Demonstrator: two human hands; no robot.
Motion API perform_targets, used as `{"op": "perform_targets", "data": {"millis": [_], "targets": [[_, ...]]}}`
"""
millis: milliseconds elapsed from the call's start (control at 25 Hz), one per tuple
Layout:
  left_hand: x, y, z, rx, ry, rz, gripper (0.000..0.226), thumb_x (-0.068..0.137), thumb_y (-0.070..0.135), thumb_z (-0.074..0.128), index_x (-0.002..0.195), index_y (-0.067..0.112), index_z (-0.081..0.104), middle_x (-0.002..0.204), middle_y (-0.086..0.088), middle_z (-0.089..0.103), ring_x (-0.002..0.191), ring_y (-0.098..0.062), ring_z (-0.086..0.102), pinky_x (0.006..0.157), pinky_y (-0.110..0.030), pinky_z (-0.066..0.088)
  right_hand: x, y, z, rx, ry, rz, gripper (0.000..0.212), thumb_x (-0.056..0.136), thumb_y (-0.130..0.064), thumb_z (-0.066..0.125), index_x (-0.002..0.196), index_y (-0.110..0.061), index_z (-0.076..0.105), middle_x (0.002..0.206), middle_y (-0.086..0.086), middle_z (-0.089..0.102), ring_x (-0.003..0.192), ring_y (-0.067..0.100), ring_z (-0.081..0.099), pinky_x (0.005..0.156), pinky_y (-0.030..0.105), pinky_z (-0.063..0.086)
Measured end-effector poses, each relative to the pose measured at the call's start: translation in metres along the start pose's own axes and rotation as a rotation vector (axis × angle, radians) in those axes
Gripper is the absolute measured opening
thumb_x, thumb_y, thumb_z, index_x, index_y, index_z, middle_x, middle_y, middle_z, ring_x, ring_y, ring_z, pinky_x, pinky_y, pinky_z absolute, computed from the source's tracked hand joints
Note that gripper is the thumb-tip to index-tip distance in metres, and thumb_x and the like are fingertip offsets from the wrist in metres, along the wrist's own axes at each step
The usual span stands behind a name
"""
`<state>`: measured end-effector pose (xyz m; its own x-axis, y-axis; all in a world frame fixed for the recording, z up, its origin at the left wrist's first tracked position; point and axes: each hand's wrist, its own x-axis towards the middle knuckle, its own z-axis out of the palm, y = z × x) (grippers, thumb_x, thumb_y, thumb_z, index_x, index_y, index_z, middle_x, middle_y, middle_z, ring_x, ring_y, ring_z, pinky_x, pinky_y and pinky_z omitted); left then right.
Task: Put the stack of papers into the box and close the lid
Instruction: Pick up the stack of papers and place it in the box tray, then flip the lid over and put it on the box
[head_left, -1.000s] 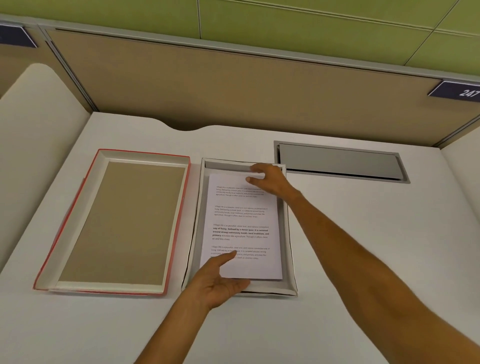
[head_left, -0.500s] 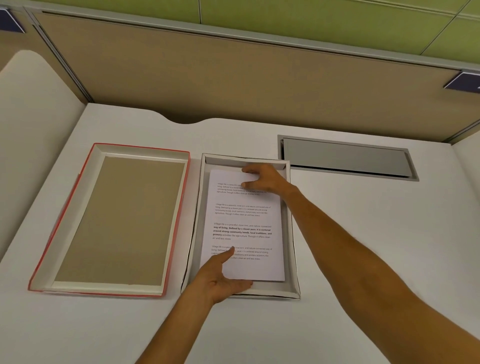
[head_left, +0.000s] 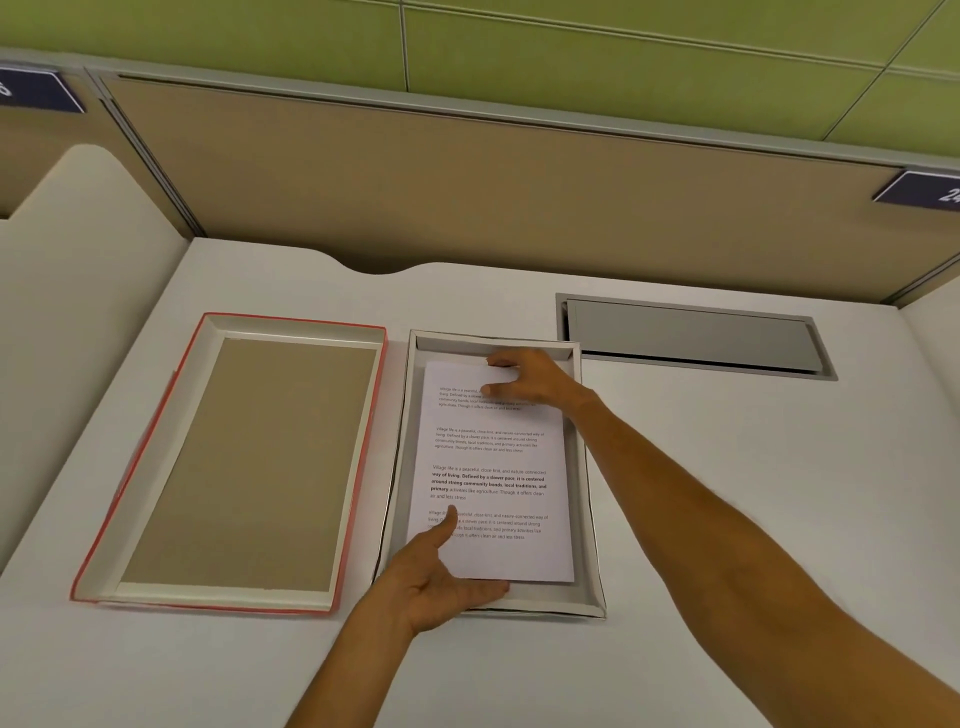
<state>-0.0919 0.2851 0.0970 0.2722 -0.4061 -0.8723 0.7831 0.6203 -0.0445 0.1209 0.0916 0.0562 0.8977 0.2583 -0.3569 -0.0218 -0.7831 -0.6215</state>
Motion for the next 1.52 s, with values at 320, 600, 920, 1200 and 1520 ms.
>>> {"op": "perform_targets", "data": {"millis": [320, 600, 920, 1200, 1520], "targets": [[-0.062, 0.124, -0.054, 0.637, 0.402, 0.985, 0.036, 0.091, 0.042, 0.062, 0.109, 0.011, 0.060, 0.114, -0.013, 0.067, 0.118, -0.042, 0.061, 0.100, -0.049, 0.050, -0.023, -0.088, 0.032, 0.274, 0.208, -0.056, 0.061, 0.076, -0.034, 0.081, 0.127, -0.007, 0.062, 0.124, 0.009, 0.068, 0.109, 0.018, 0.063, 0.094, 0.023, 0.048], [-0.078, 0.239, -0.156, 1.331, 1.245, 1.054, 0.057, 0.091, 0.018, 0.067, 0.136, -0.009, 0.044, 0.137, -0.038, 0.043, 0.123, -0.058, 0.045, 0.100, -0.065, 0.039, -0.053, -0.164, 0.145, 0.647, 0.246, 0.260, 0.034, 0.069, -0.014, 0.086, 0.094, 0.003, 0.070, 0.087, 0.011, 0.072, 0.078, 0.022, 0.067, 0.074, 0.023, 0.057], [-0.069, 0.235, -0.188, 1.424, 1.295, 0.882, 0.031, 0.088, 0.004, 0.066, 0.110, -0.012, 0.052, 0.107, -0.037, 0.060, 0.097, -0.057, 0.061, 0.078, -0.062, 0.052, -0.046, -0.166, 0.199, 0.399, 0.238, 0.320, 0.013, 0.074, 0.010, 0.068, 0.068, 0.000, 0.061, 0.076, 0.011, 0.068, 0.060, 0.017, 0.061, 0.046, 0.019, 0.053], [-0.100, 0.235, -0.165, 1.235, 1.182, 0.953, 0.028, 0.094, 0.002, 0.054, 0.116, -0.012, 0.046, 0.112, -0.041, 0.059, 0.100, -0.057, 0.059, 0.081, -0.057, 0.049, -0.055, -0.176, 0.189, 0.377, 0.296, 0.275, 0.013, 0.078, 0.005, 0.063, 0.076, -0.002, 0.052, 0.072, 0.005, 0.058, 0.062, 0.014, 0.053, 0.050, 0.027, 0.046], [-0.175, 0.206, -0.095, 1.227, 0.926, 1.127, 0.043, 0.089, 0.013, 0.068, 0.124, 0.004, 0.043, 0.107, -0.010, 0.054, 0.093, -0.036, 0.055, 0.090, -0.052, 0.049, -0.089, -0.308, 0.132, 0.926, -0.072, 0.071, 0.067, 0.084, -0.052, 0.065, 0.110, 0.009, 0.063, 0.114, 0.028, 0.065, 0.104, 0.034, 0.067, 0.084, 0.036, 0.059]]}}
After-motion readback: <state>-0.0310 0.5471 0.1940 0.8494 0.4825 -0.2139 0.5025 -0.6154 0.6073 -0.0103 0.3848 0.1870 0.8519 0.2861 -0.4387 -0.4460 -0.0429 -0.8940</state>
